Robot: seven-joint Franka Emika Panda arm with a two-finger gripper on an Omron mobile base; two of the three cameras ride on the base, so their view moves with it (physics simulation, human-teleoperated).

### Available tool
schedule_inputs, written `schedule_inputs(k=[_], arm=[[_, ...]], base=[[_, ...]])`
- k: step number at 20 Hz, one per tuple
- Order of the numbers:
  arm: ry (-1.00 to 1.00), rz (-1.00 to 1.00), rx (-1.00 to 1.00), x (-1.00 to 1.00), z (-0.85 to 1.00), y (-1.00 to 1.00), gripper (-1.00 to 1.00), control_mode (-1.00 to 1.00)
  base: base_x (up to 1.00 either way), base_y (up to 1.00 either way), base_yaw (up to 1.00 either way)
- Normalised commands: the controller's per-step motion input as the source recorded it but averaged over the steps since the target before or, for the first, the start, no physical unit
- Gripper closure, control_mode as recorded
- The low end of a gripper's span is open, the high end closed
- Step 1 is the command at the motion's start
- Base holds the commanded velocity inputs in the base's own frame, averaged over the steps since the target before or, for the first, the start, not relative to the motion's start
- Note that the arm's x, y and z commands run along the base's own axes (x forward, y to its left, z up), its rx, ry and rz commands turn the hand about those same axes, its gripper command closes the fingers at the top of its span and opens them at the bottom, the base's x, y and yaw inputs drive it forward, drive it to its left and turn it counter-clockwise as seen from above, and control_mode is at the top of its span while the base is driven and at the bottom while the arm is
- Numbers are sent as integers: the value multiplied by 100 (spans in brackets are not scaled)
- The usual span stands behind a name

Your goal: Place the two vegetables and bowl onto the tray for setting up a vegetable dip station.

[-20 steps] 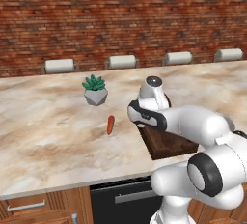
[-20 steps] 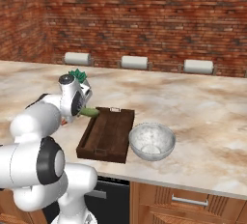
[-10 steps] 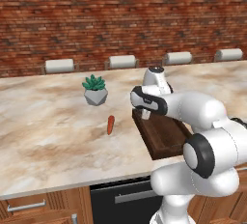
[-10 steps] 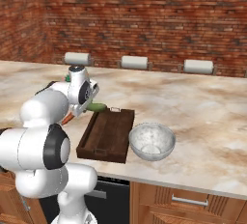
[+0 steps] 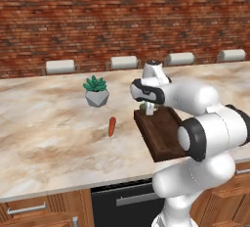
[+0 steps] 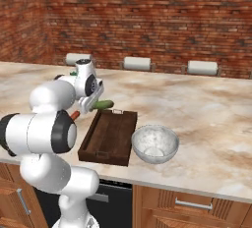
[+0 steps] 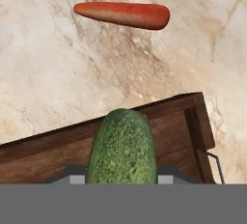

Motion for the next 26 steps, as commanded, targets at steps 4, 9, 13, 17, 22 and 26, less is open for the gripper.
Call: schedule_inputs(k=[4,9,13,17,22,26], arm=[[4,10,-1,27,-33,-18,100,-100],[0,11,0,36,-39,-22,100,-100],[6,10,0,36,-22,-23,100,-100],[9,9,0,31,-18,-14,100,-100],[10,7,0,27,-14,-4,100,-100],[2,2,0,26,-23,0,100,-100]], base=[[0,0,0],[0,0,0],[0,0,0],[0,0,0],[0,0,0],[0,0,0]])
